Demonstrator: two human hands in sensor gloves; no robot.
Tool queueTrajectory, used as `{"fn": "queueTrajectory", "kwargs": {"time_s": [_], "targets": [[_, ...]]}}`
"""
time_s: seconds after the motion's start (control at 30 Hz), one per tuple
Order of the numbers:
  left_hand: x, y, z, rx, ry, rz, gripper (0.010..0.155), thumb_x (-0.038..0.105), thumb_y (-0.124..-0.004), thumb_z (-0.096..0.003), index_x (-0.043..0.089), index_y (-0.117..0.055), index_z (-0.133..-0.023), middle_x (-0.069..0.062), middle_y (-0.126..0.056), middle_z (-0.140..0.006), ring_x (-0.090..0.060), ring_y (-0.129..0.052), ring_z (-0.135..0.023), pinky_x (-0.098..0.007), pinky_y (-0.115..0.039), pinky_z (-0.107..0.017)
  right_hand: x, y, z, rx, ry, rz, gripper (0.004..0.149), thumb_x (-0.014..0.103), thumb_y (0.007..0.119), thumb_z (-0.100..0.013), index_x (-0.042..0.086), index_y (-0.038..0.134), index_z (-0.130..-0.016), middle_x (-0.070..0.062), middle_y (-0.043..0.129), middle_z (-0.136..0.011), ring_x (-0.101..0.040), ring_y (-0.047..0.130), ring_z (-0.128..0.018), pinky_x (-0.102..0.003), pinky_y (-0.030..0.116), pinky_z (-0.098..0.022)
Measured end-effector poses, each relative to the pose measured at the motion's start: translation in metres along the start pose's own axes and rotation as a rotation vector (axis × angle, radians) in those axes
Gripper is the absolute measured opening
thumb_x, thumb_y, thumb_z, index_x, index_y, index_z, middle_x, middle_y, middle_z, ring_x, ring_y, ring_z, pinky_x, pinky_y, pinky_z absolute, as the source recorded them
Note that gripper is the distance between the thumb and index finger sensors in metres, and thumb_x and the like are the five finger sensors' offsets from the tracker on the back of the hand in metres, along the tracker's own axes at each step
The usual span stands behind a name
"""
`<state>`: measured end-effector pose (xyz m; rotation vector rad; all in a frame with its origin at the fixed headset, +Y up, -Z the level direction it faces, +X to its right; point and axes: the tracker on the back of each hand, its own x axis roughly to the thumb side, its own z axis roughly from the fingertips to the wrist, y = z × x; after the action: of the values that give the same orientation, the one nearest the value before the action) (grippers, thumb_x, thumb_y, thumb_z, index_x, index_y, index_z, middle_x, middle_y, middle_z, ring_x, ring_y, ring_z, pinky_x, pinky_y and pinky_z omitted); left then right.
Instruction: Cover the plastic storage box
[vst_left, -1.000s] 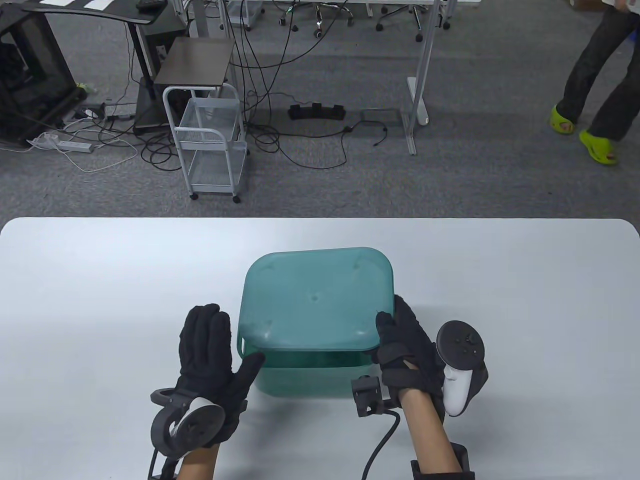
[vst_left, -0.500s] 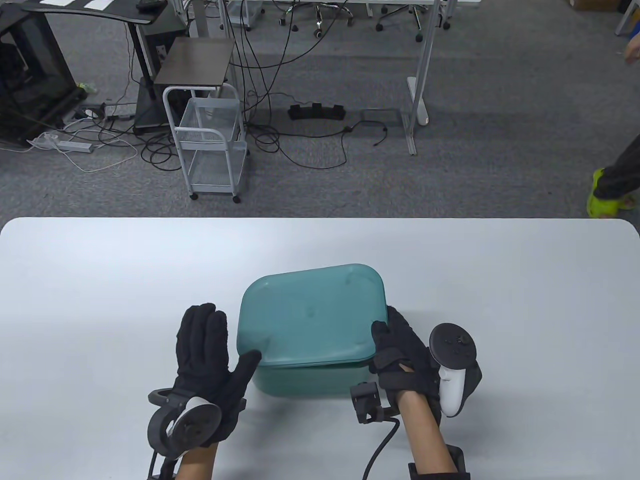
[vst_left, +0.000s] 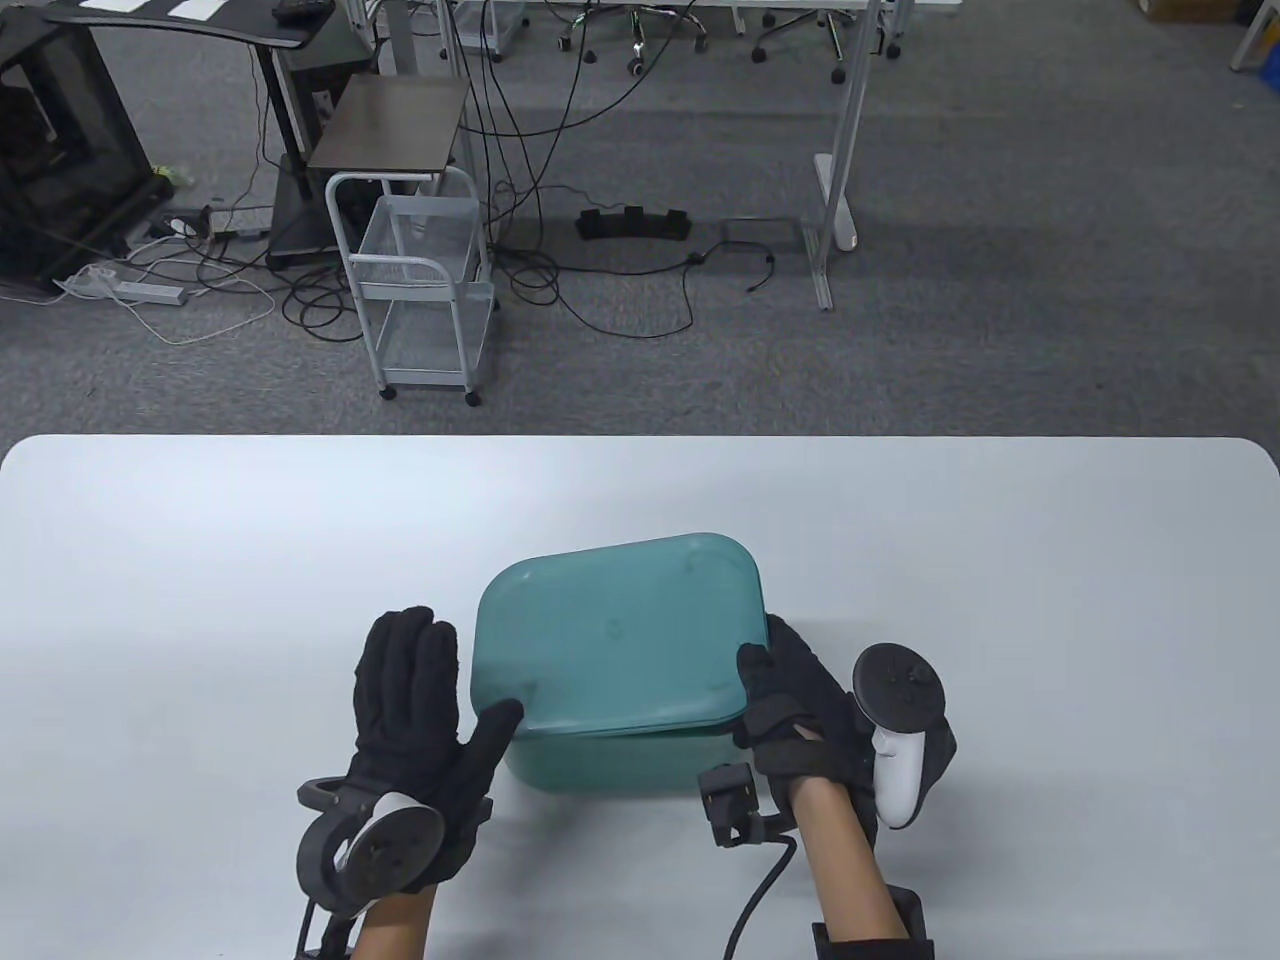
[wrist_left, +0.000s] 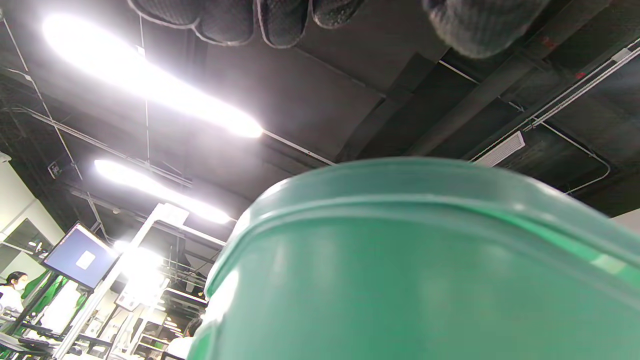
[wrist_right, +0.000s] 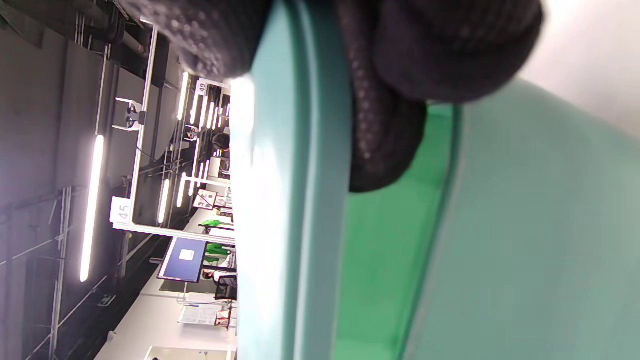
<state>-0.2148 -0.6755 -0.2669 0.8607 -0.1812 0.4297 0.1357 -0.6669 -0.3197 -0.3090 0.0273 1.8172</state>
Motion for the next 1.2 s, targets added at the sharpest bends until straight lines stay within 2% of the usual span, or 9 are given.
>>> {"fn": "queueTrajectory", "kwargs": {"time_s": [0.2,0.43,0.5,0.6,0.7,0.77,1.0,1.13,1.2], "targets": [[-0.001,0.0,0.0,0.003,0.011,0.005,0.082,0.069,-0.064,-0.0498,0.036,-0.03,-0.117,0.002,-0.036,-0.127,-0.035,-0.042,-0.119,-0.053,-0.043,-0.086,0.006,-0.003,0.003,-0.026,-0.012,0.065,0.067,0.035,0.072,-0.051,-0.003,0.056,-0.105,-0.013,0.095,-0.069,-0.024,0.105,-0.035,-0.037,0.086,-0.023],[-0.004,0.0,-0.001,-0.005,0.032,0.011,0.082,0.069,-0.064,-0.0499,0.036,-0.031,-0.117,0.002,-0.036,-0.127,-0.036,-0.042,-0.119,-0.053,-0.044,-0.086,0.039,-0.014,0.02,-0.191,-0.126,0.598,0.074,0.053,0.07,-0.052,0.002,0.063,-0.106,-0.024,0.094,-0.077,-0.029,0.105,-0.032,-0.039,0.085,-0.021],[-0.004,-0.001,-0.001,-0.013,0.034,0.016,0.082,0.07,-0.064,-0.0502,0.036,-0.031,-0.117,0.001,-0.036,-0.127,-0.036,-0.042,-0.119,-0.053,-0.044,-0.086,0.042,-0.014,0.023,-0.214,-0.131,0.731,0.075,0.055,0.069,-0.053,0.003,0.061,-0.107,-0.026,0.09,-0.084,-0.035,0.103,-0.041,-0.044,0.084,-0.028],[0.0,-0.004,0.0,-0.035,0.022,0.027,0.08,0.07,-0.062,-0.0507,0.037,-0.033,-0.118,0.001,-0.036,-0.128,-0.036,-0.042,-0.119,-0.054,-0.044,-0.086,0.043,-0.007,0.03,-0.294,-0.255,0.847,0.076,0.055,0.069,-0.052,0.006,0.058,-0.109,-0.027,0.079,-0.098,-0.049,0.092,-0.071,-0.055,0.077,-0.046],[0.007,-0.009,-0.001,-0.072,0.0,0.041,0.078,0.071,-0.06,-0.0513,0.04,-0.035,-0.118,0.002,-0.035,-0.129,-0.037,-0.04,-0.12,-0.054,-0.043,-0.087,0.04,0.005,0.035,-0.331,-0.45,0.869,0.074,0.054,0.067,-0.053,0.012,0.053,-0.112,-0.024,0.063,-0.112,-0.053,0.069,-0.096,-0.06,0.064,-0.063],[0.013,-0.014,0.0,-0.109,-0.017,0.053,0.077,0.072,-0.06,-0.0515,0.04,-0.037,-0.118,0.001,-0.035,-0.129,-0.037,-0.039,-0.12,-0.055,-0.042,-0.087,0.038,0.015,0.036,-0.321,-0.521,0.856,0.072,0.051,0.068,-0.054,0.015,0.05,-0.113,-0.023,0.057,-0.117,-0.052,0.06,-0.103,-0.061,0.058,-0.068],[0.027,-0.037,0.007,-0.288,-0.087,0.012,0.073,0.07,-0.061,-0.0522,0.039,-0.05,-0.117,-0.001,-0.046,-0.128,-0.039,-0.046,-0.119,-0.055,-0.044,-0.086,0.018,0.045,0.023,-0.227,-0.585,0.935,0.073,0.055,0.063,-0.053,0.019,0.049,-0.114,-0.018,0.047,-0.122,-0.046,0.042,-0.111,-0.059,0.047,-0.075],[0.025,-0.047,0.01,-0.358,-0.088,0.002,0.069,0.07,-0.06,-0.0526,0.038,-0.059,-0.114,-0.001,-0.053,-0.126,-0.039,-0.05,-0.117,-0.056,-0.041,-0.086,-0.002,0.051,0.014,-0.18,-0.572,0.918,0.074,0.059,0.058,-0.053,0.02,0.049,-0.115,-0.018,0.044,-0.123,-0.045,0.038,-0.112,-0.059,0.042,-0.076],[0.023,-0.049,0.011,-0.362,-0.078,0.008,0.067,0.07,-0.058,-0.0526,0.038,-0.063,-0.111,-0.001,-0.058,-0.124,-0.037,-0.049,-0.118,-0.055,-0.039,-0.087,-0.01,0.049,0.012,-0.19,-0.583,0.816,0.075,0.062,0.056,-0.053,0.02,0.049,-0.115,-0.017,0.045,-0.123,-0.044,0.039,-0.112,-0.059,0.044,-0.076]]}}
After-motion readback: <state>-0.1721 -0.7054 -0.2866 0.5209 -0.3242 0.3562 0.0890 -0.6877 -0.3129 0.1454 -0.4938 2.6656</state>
